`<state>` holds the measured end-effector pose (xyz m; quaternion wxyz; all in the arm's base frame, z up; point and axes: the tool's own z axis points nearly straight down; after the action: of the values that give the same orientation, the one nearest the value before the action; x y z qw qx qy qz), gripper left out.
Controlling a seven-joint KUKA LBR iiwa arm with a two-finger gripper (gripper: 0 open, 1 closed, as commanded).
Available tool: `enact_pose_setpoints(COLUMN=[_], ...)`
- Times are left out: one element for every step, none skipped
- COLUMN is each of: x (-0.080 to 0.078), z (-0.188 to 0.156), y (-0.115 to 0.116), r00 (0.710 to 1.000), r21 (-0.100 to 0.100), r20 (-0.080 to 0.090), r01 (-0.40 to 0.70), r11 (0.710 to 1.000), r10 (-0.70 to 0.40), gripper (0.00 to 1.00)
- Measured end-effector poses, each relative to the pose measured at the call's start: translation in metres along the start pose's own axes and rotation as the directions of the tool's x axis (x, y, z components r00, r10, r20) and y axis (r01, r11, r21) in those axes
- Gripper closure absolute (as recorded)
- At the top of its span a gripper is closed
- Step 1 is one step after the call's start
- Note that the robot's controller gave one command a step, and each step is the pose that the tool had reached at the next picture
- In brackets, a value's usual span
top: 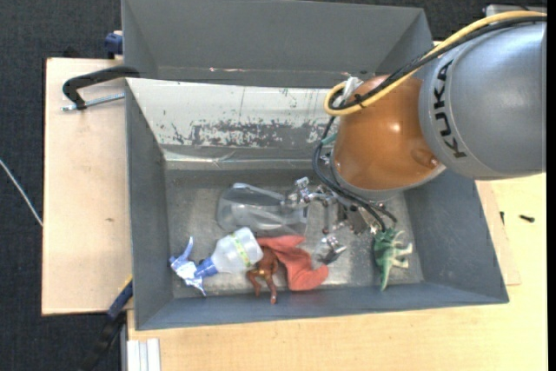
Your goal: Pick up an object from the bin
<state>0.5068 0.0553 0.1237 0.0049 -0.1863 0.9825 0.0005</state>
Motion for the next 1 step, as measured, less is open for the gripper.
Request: enact_pose_setpoints(x=[-0.0143], z=[0.0256], y=[0.0189], r00=[0.985], r21=[0.006], r20=[0.035], r01=[0.166], r11=[0.986], r10=[-0.167], gripper=[1.00])
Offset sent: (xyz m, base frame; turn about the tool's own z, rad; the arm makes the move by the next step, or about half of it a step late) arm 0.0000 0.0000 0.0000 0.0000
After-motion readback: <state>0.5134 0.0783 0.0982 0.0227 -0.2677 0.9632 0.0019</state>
